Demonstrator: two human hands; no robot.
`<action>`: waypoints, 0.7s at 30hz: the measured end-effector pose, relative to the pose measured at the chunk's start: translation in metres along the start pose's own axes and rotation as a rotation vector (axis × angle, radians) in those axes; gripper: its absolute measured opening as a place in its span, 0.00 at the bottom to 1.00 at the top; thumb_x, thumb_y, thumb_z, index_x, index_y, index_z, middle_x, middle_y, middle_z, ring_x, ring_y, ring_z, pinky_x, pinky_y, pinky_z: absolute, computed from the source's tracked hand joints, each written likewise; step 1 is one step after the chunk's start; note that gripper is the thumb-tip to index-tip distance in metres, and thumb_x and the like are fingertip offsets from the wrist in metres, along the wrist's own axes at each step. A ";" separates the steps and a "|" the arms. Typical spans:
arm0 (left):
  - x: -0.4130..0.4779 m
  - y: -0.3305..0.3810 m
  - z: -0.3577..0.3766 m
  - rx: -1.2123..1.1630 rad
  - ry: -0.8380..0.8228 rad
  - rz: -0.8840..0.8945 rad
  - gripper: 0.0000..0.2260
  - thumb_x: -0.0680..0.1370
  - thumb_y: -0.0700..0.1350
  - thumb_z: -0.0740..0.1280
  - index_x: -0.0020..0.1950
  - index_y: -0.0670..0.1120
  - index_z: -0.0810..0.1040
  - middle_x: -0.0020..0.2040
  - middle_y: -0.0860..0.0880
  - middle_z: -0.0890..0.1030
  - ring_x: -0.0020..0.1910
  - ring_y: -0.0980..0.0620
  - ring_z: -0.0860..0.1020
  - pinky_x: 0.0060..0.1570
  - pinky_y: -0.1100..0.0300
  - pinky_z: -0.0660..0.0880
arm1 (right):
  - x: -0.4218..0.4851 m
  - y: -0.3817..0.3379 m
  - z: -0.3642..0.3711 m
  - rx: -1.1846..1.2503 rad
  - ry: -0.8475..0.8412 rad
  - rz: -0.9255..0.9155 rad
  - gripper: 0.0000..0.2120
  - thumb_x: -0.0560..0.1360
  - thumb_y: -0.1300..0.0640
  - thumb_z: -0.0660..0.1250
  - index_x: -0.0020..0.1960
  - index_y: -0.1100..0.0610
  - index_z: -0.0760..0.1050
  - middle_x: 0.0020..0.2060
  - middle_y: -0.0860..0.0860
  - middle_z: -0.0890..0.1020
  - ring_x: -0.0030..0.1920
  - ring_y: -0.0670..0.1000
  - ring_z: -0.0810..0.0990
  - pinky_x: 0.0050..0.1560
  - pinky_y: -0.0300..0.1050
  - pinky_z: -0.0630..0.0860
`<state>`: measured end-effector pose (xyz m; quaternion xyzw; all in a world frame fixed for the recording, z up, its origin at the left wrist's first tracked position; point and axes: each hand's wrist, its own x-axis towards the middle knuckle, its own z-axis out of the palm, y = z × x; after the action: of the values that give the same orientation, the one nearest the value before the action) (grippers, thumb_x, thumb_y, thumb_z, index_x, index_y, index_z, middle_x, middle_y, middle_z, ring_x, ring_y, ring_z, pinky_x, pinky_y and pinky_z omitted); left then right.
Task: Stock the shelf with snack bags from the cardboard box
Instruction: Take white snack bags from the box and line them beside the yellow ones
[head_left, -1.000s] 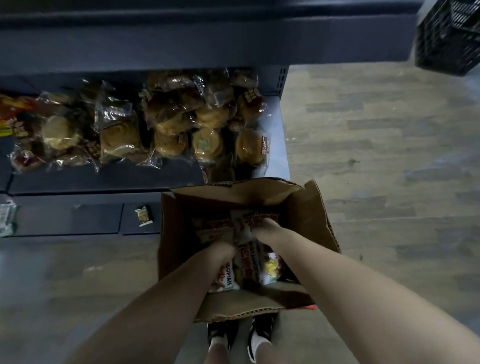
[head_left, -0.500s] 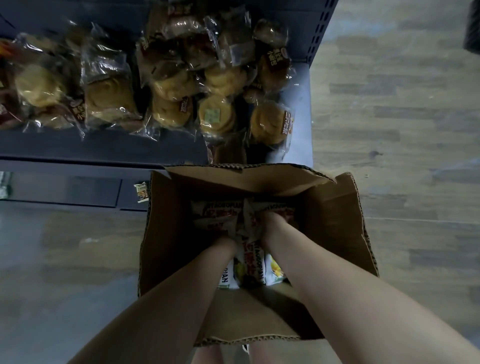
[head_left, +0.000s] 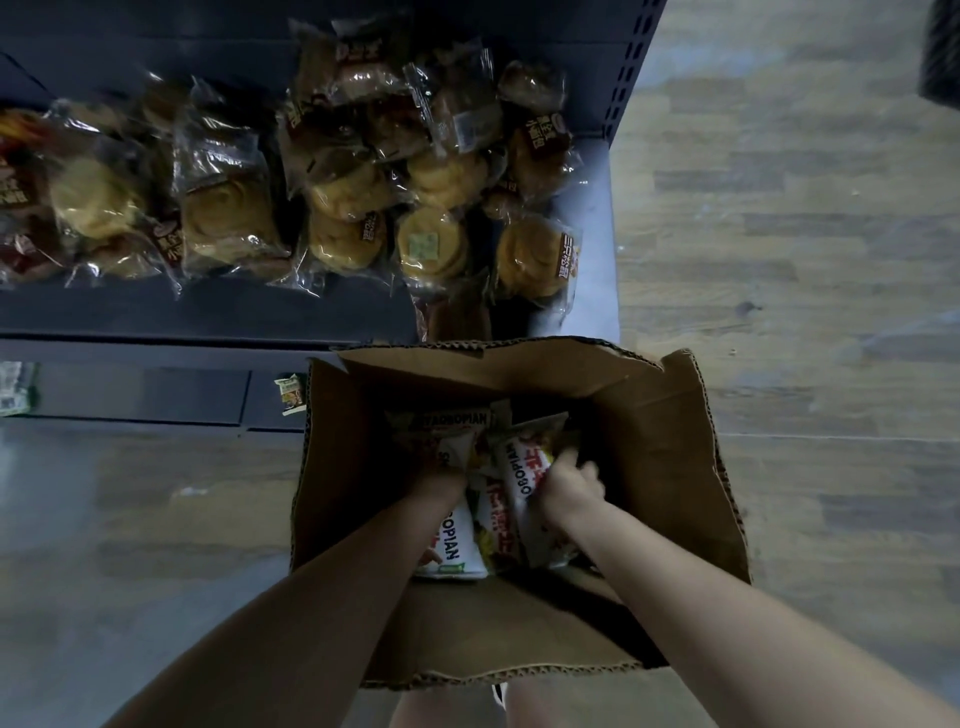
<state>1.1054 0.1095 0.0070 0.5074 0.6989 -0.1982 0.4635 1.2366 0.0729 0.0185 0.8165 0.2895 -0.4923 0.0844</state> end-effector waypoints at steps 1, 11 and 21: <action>-0.003 0.001 -0.001 -0.033 0.006 0.006 0.20 0.83 0.43 0.52 0.73 0.36 0.58 0.72 0.38 0.63 0.71 0.43 0.64 0.68 0.58 0.60 | 0.000 -0.001 0.003 0.016 -0.003 0.016 0.40 0.76 0.53 0.67 0.77 0.57 0.45 0.73 0.61 0.56 0.74 0.62 0.57 0.72 0.54 0.59; -0.011 0.012 0.018 -0.246 0.046 -0.022 0.39 0.79 0.59 0.56 0.76 0.36 0.39 0.77 0.38 0.49 0.75 0.43 0.55 0.70 0.58 0.56 | 0.025 -0.014 0.019 0.033 0.010 -0.023 0.52 0.70 0.35 0.67 0.78 0.57 0.40 0.77 0.57 0.47 0.76 0.60 0.49 0.74 0.57 0.55; 0.013 0.005 0.003 -0.702 0.118 0.019 0.38 0.76 0.52 0.67 0.77 0.41 0.51 0.75 0.45 0.57 0.74 0.45 0.58 0.72 0.56 0.57 | 0.031 -0.009 -0.002 0.056 0.002 -0.129 0.42 0.75 0.41 0.65 0.78 0.60 0.50 0.75 0.60 0.58 0.73 0.61 0.61 0.70 0.50 0.64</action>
<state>1.1106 0.1159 -0.0047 0.3340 0.7452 0.0881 0.5704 1.2438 0.0935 -0.0053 0.7988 0.3276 -0.5038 0.0292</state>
